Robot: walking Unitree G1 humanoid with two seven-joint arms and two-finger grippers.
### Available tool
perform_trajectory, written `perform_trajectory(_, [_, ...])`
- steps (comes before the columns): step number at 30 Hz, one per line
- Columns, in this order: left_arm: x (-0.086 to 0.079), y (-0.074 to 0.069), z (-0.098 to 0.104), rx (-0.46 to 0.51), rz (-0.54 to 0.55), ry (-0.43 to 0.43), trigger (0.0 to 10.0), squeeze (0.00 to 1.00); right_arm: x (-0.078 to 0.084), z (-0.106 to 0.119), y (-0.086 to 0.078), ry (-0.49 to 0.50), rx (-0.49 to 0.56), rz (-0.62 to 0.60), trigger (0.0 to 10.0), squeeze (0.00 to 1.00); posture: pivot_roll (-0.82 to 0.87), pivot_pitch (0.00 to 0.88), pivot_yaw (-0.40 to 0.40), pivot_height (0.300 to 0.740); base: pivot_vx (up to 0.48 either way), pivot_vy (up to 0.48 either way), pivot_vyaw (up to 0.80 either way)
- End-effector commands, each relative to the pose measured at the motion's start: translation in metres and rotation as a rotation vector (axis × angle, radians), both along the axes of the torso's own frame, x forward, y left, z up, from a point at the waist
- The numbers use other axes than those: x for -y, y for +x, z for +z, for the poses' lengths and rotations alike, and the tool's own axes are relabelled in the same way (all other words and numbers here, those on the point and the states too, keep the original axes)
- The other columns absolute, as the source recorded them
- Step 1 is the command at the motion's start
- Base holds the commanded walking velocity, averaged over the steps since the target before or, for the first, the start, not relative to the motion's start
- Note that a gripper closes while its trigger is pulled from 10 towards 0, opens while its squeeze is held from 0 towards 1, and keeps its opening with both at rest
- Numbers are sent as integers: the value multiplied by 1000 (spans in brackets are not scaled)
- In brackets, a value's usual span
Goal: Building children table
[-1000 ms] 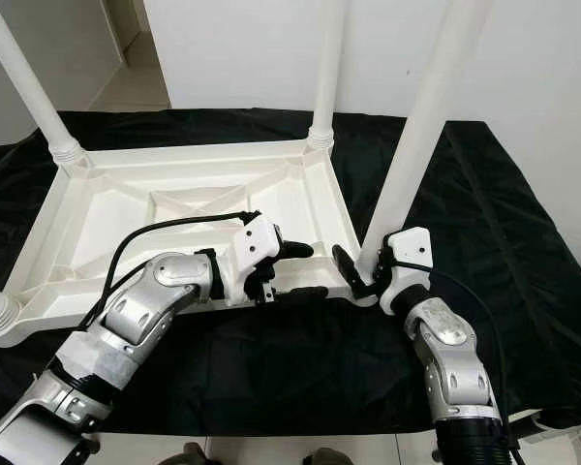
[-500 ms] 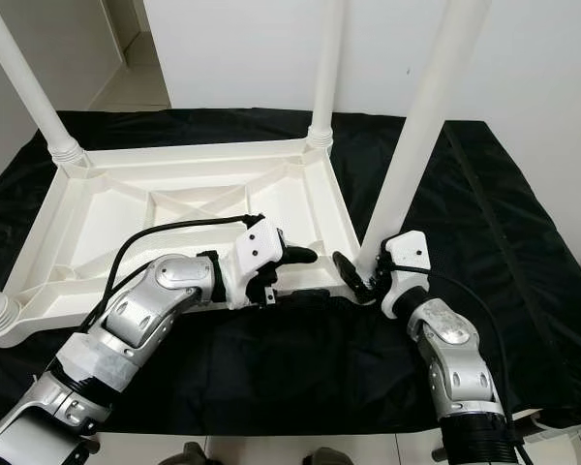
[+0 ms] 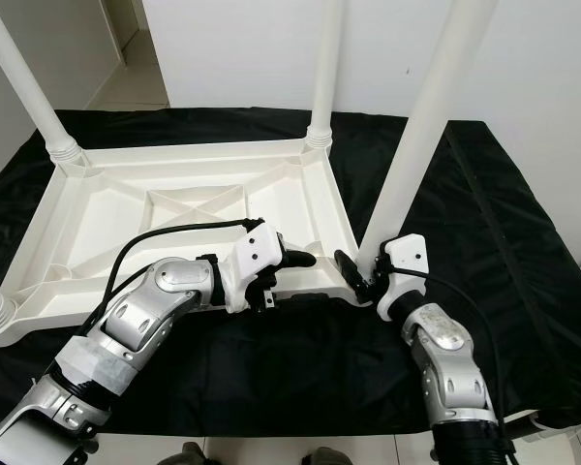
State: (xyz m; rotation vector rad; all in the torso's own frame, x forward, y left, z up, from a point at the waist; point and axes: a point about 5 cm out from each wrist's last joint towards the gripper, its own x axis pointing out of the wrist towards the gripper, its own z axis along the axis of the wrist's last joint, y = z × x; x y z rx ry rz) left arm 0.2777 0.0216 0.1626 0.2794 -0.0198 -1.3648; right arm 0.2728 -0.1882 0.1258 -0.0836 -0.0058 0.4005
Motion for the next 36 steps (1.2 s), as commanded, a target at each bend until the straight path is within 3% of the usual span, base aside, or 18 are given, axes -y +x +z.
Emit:
perform_trajectory(1, [1, -4, -1, -1, -36, 19, 10000, 0, -5, -7, -2, 3, -40, -9, 10000, 0, -52, 0, 9, 740, 0, 0, 0])
perform_trajectory(12, [3, -5, 0, 1, -49, 18, 10000, 0, -16, -10, -4, 21, -42, -189, 10000, 0, -60, 0, 14, 740, 0, 0, 0])
perform_trajectory(14, [4, -5, 0, 2, -54, 18, 10000, 0, -20, -10, -3, 65, -76, -327, 10000, 0, -60, 0, 12, 740, 0, 0, 0])
perform_trajectory(16, [4, -5, 0, 2, -54, 18, 10000, 0, -20, -10, -3, 65, -76, -327, 10000, 0, -60, 0, 12, 740, 0, 0, 0])
perform_trajectory(20, [5, -6, 0, 1, -57, 17, 10000, 0, -34, -11, -4, 124, -106, -555, 10000, 0, -60, 0, 8, 740, 0, 0, 0])
perform_trajectory(22, [5, -6, 0, 1, -57, 17, 10000, 0, -34, -11, -4, 124, -106, -555, 10000, 0, -60, 0, 8, 740, 0, 0, 0])
perform_trajectory(24, [6, -6, 0, 1, -57, 15, 10000, 0, -41, -12, -6, 133, -98, -657, 10000, 0, -56, 0, 4, 740, 0, 0, 0])
perform_trajectory(28, [6, -5, 1, 4, -54, 10, 10000, 0, -55, -12, -6, 172, -99, -664, 10000, 0, -58, 0, 6, 740, 0, 0, 0])
perform_trajectory(35, [7, -6, 2, 5, -58, 8, 10000, 0, -50, -6, -6, 166, -82, -674, 10000, 0, -59, 0, 7, 740, 0, 0, 0])
perform_trajectory(36, [7, -6, 2, 5, -58, 8, 10000, 0, -49, -4, -6, 170, -66, -660, 10000, 1000, -59, 0, 7, 740, 0, 0, 0])
